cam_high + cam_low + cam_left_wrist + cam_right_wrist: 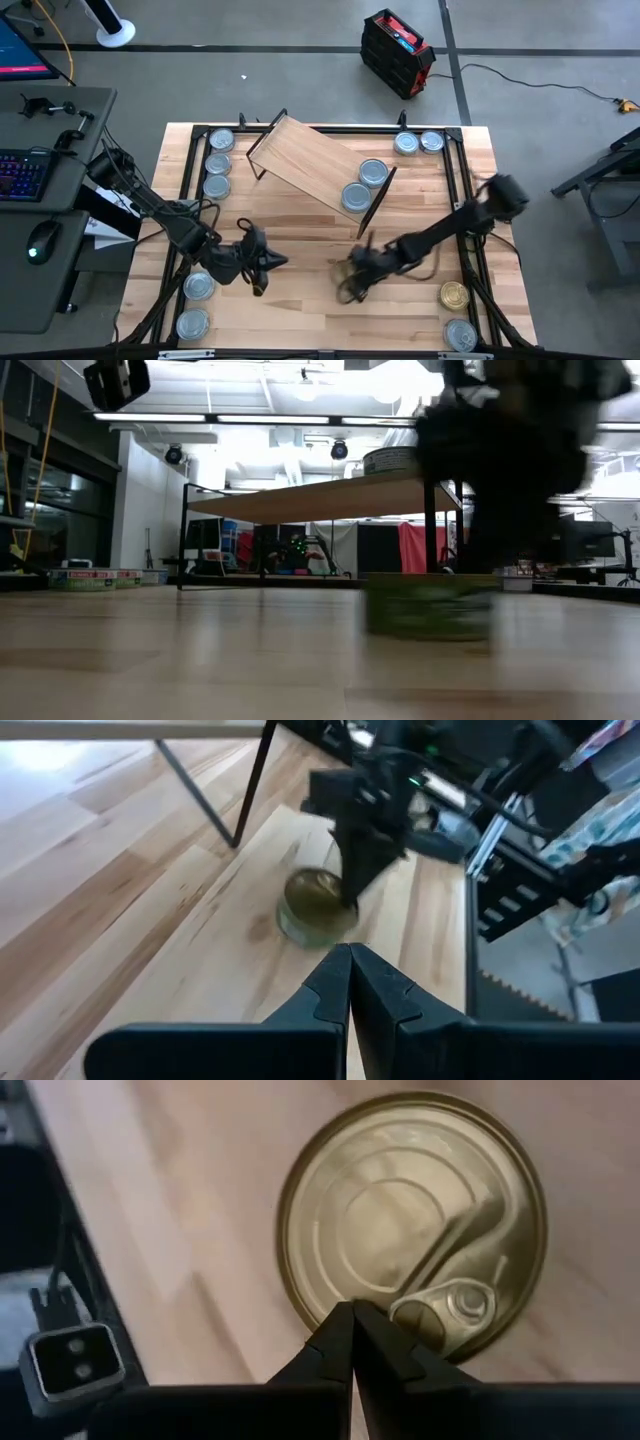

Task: Stack canned seafood by type on shelf
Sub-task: Put the green tuna can on the shelf

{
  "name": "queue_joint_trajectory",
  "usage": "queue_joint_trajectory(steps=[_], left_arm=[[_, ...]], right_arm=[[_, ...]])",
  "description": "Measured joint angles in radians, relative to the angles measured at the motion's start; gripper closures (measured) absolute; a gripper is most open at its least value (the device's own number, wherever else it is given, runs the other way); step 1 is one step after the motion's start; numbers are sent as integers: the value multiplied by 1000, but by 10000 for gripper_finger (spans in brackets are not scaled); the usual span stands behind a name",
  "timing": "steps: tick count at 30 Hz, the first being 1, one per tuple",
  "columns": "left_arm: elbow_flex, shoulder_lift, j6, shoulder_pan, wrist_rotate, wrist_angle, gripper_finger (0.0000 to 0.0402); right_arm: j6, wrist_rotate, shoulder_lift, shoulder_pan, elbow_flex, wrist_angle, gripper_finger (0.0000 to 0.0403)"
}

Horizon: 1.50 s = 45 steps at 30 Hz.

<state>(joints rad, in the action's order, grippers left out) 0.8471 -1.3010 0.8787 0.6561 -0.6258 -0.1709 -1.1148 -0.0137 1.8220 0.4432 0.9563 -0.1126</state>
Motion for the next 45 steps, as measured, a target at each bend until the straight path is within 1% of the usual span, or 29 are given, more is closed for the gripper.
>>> queue_joint_trajectory(steps=[5,8,10,13,16,20,22,25,27,29,31,33,38,42,45], left_arm=[[0,0,1,18,0,-70,401],[0,0,0,27,0,-125,401],[0,0,1,35,0,-163,401],[-2,0,15,51,-6,-211,401],[-55,-7,43,71,-41,-163,401],[-199,-21,140,101,-48,-17,401],[-274,-21,193,114,-48,60,401],[-340,-21,202,120,-45,136,401],[-364,-21,152,114,-27,144,401],[-378,-21,79,96,22,146,401],[-383,-21,13,77,63,146,401],[-383,-21,-45,61,81,148,401],[-383,-21,-177,20,96,150,401],[-384,-21,-198,4,156,171,401],[-384,-21,-201,9,165,171,401]], right_arm=[[225,2,210,-61,299,-2,403],[366,-3,283,-113,446,-23,403],[443,2,300,-145,523,-59,403],[531,4,281,-175,621,-171,403],[613,6,257,-177,690,-301,403],[644,14,237,-155,707,-385,403],[620,14,233,-143,677,-385,403],[562,18,246,-132,598,-335,403],[513,22,264,-134,539,-268,403],[460,21,280,-144,495,-204,403],[417,18,298,-153,469,-151,403],[392,11,322,-161,464,-117,403],[375,11,393,-168,522,-67,403],[378,2,428,-168,581,-86,403],[396,-7,432,-168,601,-100,403]])
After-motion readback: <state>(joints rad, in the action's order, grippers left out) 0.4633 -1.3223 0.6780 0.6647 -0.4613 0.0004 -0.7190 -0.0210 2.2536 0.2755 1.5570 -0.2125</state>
